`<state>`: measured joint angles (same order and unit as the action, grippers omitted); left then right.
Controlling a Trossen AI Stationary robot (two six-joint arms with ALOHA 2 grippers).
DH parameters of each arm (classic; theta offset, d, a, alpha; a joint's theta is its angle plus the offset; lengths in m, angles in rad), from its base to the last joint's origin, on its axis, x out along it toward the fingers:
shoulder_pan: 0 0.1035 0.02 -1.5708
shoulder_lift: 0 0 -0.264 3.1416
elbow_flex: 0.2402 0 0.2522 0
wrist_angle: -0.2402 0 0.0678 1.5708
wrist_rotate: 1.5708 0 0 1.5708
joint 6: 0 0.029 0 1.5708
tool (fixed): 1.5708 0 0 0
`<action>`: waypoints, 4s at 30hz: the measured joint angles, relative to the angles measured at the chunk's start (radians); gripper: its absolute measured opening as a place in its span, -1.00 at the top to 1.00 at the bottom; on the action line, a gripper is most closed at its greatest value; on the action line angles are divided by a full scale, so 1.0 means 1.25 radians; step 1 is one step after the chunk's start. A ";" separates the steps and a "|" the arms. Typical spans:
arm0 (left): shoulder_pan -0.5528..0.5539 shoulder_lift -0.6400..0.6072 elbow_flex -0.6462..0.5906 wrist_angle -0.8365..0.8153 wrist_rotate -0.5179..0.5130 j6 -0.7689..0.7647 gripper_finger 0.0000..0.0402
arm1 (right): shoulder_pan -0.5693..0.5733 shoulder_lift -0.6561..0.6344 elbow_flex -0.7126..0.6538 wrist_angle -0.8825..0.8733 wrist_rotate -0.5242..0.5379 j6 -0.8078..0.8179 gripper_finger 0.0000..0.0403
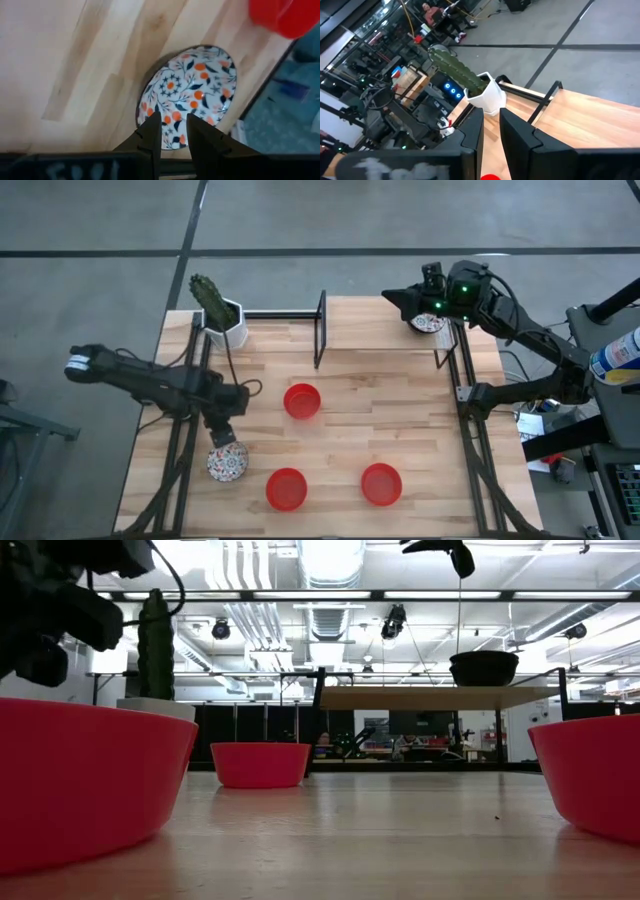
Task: Pick & Place Mini bowls
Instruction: Stack the white bowl on the white bowl on the shelf
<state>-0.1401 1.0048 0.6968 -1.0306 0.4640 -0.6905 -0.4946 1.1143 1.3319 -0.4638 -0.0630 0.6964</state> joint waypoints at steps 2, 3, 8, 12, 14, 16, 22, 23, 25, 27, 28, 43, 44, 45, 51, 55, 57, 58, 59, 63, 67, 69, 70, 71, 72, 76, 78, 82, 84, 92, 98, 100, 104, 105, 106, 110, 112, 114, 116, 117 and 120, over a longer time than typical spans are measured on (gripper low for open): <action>-0.019 0.000 0.000 -0.001 -0.045 -0.013 0.59 | 0.000 0.000 0.000 0.000 0.001 0.000 0.71; -0.026 0.000 0.000 -0.002 -0.067 -0.022 0.59 | 0.000 0.000 0.000 0.001 0.001 0.000 0.71; -0.043 0.004 -0.002 0.000 -0.108 -0.029 0.59 | 0.000 0.000 0.000 0.001 0.002 0.001 0.71; -0.044 0.004 -0.026 0.011 -0.122 -0.026 0.59 | 0.000 0.000 0.000 0.002 0.006 0.002 0.71; -0.044 0.004 -0.043 0.022 -0.111 -0.030 0.59 | 0.000 0.000 0.000 0.002 0.006 0.006 0.71; -0.046 0.004 -0.054 0.041 -0.095 -0.033 0.59 | 0.000 0.000 0.000 0.002 0.006 0.006 0.71; -0.053 0.004 -0.065 0.059 -0.091 -0.034 0.59 | 0.000 0.000 -0.001 0.002 0.007 0.015 0.71; -0.053 0.004 -0.067 0.064 -0.091 -0.034 0.59 | 0.000 0.000 -0.001 0.002 0.007 0.019 0.71; -0.053 0.005 -0.073 0.079 -0.088 -0.034 0.59 | 0.000 0.000 -0.002 0.002 0.007 0.022 0.71; -0.054 0.005 -0.082 0.090 -0.085 -0.036 0.59 | 0.000 0.000 -0.003 0.002 0.007 0.024 0.71; -0.054 0.006 -0.088 0.096 -0.082 -0.039 0.59 | 0.000 0.000 -0.004 0.002 0.007 0.026 0.71; -0.056 0.007 -0.184 0.189 -0.043 -0.128 0.59 | 0.005 0.000 -0.004 0.004 0.008 0.041 0.71; -0.056 0.007 -0.186 0.189 -0.044 -0.133 0.59 | 0.005 0.000 -0.004 0.004 0.008 0.042 0.71; -0.056 0.007 -0.186 0.189 -0.044 -0.139 0.60 | 0.005 0.000 -0.004 0.004 0.008 0.042 0.71; -0.057 0.005 -0.180 0.191 -0.069 -0.201 0.88 | 0.007 0.000 -0.005 0.005 0.009 0.045 0.71; -0.056 0.002 -0.173 0.211 -0.088 -0.292 0.96 | 0.020 0.005 -0.005 0.004 0.010 0.104 0.71; -0.057 0.000 -0.164 0.208 -0.110 -0.311 0.97 | 0.027 0.010 -0.007 0.001 0.007 0.130 0.71; -0.056 -0.001 -0.157 0.205 -0.128 -0.315 0.97 | 0.032 0.012 -0.008 0.001 0.006 0.132 0.71; -0.056 -0.003 -0.149 0.201 -0.148 -0.317 0.98 | 0.036 0.014 -0.010 0.001 0.002 0.132 0.71; -0.055 -0.011 -0.091 0.198 -0.195 -0.322 0.98 | 0.057 0.031 -0.010 0.001 -0.005 0.128 0.71; -0.048 -0.008 -0.005 0.199 -0.269 -0.323 0.99 | 0.087 0.060 -0.010 0.004 -0.028 0.128 0.71; -0.039 -0.005 0.038 0.202 -0.300 -0.318 0.99 | 0.094 0.078 -0.010 0.006 -0.067 0.116 0.71; -0.032 -0.003 0.058 0.202 -0.312 -0.315 0.99 | 0.096 0.086 -0.010 0.007 -0.087 0.114 0.71; -0.023 -0.001 0.077 0.200 -0.325 -0.311 0.99 | 0.101 0.096 -0.010 0.006 -0.096 0.124 0.71; -0.013 0.001 0.094 0.198 -0.341 -0.308 0.99 | 0.108 0.107 -0.010 0.006 -0.101 0.139 0.71; 0.046 0.018 0.157 0.162 -0.390 -0.287 0.99 | 0.146 0.163 0.004 -0.005 -0.132 0.165 0.59; 0.082 0.032 0.184 0.141 -0.402 -0.266 0.99 | 0.164 0.193 0.014 -0.007 -0.136 0.177 0.48; 0.146 0.061 0.233 0.120 -0.409 -0.231 0.99 | 0.196 0.253 0.042 -0.006 -0.140 0.231 0.21; 0.172 0.083 0.259 0.109 -0.408 -0.210 0.99 | 0.215 0.285 0.057 -0.007 -0.144 0.256 0.12; 0.214 0.196 0.394 0.015 -0.479 -0.121 0.99 | 0.274 0.408 0.127 -0.011 -0.147 0.311 0.13; 0.219 0.254 0.513 -0.032 -0.504 -0.070 0.99 | 0.279 0.467 0.166 -0.045 -0.134 0.292 0.17; 0.222 0.274 0.547 -0.063 -0.503 -0.056 1.00 | 0.279 0.479 0.173 -0.045 -0.131 0.287 0.17; 0.232 0.304 0.591 -0.111 -0.502 -0.050 1.00 | 0.281 0.489 0.174 -0.045 -0.109 0.279 0.17; 0.232 0.309 0.599 -0.111 -0.492 -0.049 1.00 | 0.281 0.492 0.174 -0.045 -0.101 0.277 0.17; 0.232 0.314 0.607 -0.111 -0.480 -0.049 1.00 | 0.281 0.493 0.173 -0.045 -0.095 0.274 0.17; 0.235 0.338 0.641 -0.119 -0.454 -0.050 1.00 | 0.281 0.499 0.173 -0.048 -0.090 0.272 0.17; 0.238 0.353 0.657 -0.126 -0.440 -0.050 1.00 | 0.282 0.501 0.172 -0.059 -0.088 0.268 0.17; 0.238 0.365 0.676 -0.135 -0.441 -0.050 1.00 | 0.283 0.501 0.172 -0.084 -0.072 0.259 0.17; 0.237 0.375 0.691 -0.149 -0.439 -0.050 1.00 | 0.283 0.501 0.172 -0.099 -0.069 0.252 0.19; 0.237 0.383 0.698 -0.153 -0.435 -0.050 1.00 | 0.283 0.501 0.172 -0.105 -0.069 0.245 0.20; 0.239 0.399 0.717 -0.162 -0.427 -0.041 1.00 | 0.283 0.501 0.172 -0.109 -0.070 0.239 0.26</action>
<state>0.1581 1.5035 1.5931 -1.2333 -0.0700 -0.7415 -0.1413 1.7401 1.5463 -0.6006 -0.1505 0.9951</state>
